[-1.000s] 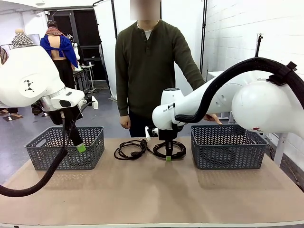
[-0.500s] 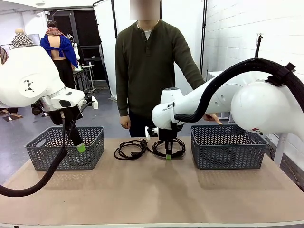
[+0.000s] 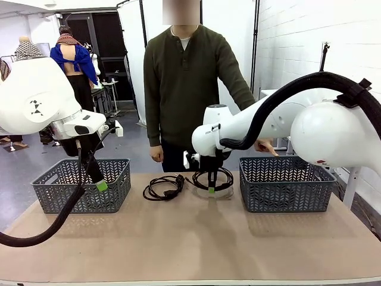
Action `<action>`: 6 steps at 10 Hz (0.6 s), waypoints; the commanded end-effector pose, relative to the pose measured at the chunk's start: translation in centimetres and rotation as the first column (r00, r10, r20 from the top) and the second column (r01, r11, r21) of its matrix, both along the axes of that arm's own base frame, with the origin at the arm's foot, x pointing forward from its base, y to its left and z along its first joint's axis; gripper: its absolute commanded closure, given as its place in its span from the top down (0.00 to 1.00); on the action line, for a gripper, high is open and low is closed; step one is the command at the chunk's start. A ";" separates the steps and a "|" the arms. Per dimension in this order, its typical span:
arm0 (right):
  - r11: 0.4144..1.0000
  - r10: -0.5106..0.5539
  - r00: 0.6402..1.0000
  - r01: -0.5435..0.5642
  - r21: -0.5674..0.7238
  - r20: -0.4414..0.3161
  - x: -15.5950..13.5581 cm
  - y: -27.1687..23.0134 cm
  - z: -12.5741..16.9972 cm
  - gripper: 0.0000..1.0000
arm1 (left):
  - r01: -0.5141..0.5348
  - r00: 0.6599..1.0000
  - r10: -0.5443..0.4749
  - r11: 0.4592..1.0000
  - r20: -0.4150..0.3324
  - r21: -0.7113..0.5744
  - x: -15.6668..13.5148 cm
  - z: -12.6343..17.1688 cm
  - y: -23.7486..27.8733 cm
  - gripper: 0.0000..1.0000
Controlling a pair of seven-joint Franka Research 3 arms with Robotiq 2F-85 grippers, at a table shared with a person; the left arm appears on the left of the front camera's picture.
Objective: Organize the cables according to human instructions.
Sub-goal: Pick up a bundle of cables and place it in the basket indicated by the human.
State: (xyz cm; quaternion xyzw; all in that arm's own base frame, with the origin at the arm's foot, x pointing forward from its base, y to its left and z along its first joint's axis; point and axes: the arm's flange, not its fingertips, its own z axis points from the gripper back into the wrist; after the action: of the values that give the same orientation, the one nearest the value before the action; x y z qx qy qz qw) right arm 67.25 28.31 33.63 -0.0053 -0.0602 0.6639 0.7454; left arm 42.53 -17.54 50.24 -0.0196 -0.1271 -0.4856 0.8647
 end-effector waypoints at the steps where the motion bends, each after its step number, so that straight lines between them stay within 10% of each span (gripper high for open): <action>1: 1.000 -0.022 1.000 0.022 0.016 0.017 -0.5 -0.3 3.8 0.00 | -0.001 1.000 0.001 1.000 -0.003 0.001 0.0 0.2 0.0 1.00; 6: 0.995 0.080 0.995 -0.076 0.064 -0.059 -2.7 0.3 12.7 0.00 | -0.001 1.000 0.001 1.000 -0.003 0.001 0.0 0.2 0.0 1.00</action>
State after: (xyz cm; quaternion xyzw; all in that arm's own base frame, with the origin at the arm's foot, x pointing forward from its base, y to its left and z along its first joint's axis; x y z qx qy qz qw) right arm 64.50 29.45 45.64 0.0258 -0.0701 0.6799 0.7295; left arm 42.54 -17.54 50.25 -0.0196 -0.1271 -0.4856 0.8646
